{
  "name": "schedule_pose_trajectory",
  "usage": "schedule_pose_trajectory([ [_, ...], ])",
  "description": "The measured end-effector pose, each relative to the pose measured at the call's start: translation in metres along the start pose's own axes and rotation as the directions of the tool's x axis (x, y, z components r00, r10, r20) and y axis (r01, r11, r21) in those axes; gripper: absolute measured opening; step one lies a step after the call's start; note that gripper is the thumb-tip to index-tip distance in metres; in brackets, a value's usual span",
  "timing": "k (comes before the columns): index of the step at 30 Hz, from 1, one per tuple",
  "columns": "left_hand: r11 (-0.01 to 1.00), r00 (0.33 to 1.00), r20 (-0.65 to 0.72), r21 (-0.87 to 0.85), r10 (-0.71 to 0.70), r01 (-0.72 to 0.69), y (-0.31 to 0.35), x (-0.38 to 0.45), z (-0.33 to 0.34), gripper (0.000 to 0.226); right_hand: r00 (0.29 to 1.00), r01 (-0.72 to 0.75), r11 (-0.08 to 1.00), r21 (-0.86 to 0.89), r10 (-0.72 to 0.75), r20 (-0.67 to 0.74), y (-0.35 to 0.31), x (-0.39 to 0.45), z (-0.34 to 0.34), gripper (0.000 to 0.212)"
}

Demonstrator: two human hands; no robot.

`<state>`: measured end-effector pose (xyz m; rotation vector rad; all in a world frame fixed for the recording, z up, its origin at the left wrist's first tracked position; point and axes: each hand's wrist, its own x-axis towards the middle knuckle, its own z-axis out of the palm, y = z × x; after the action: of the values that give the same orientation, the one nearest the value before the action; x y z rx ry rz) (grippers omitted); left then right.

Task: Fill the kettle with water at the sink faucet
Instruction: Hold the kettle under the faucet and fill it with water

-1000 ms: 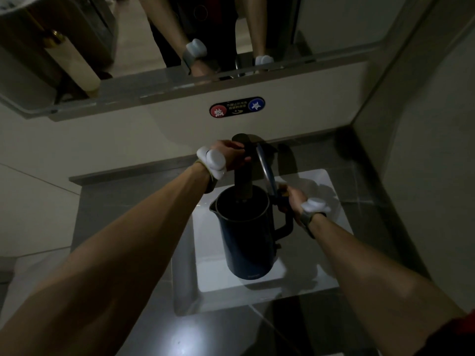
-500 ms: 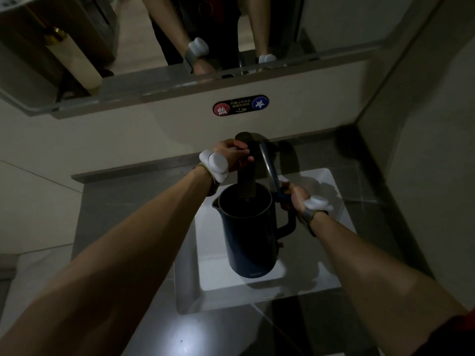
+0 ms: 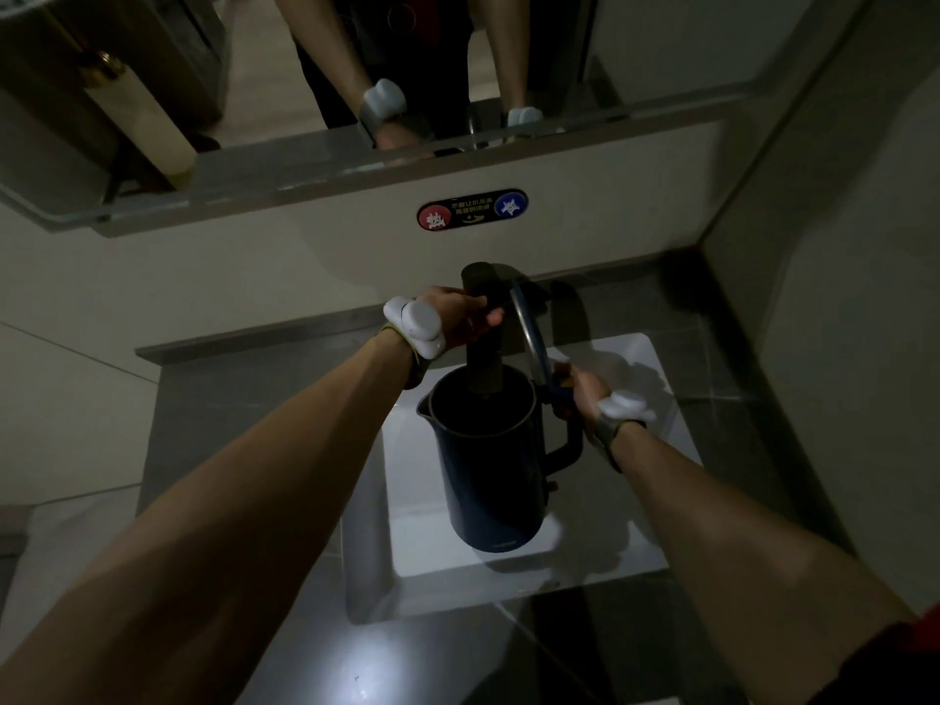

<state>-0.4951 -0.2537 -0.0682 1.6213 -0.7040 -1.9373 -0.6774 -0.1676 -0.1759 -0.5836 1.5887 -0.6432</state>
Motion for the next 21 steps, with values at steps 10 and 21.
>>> schedule_pose_trajectory([
  [10,0.996,0.999,0.028,0.088,0.032,-0.034,-0.003,0.001,0.002,0.038,0.995,-0.052,0.991,0.122,0.061,-0.073,-0.01,-0.007,0.008,0.03],
  [21,0.994,0.993,0.075,0.055,0.089,-0.094,-0.008,-0.003,0.0,0.013,0.995,-0.061,0.978,0.198,0.076,-0.07,-0.009,-0.004,0.005,0.032],
])
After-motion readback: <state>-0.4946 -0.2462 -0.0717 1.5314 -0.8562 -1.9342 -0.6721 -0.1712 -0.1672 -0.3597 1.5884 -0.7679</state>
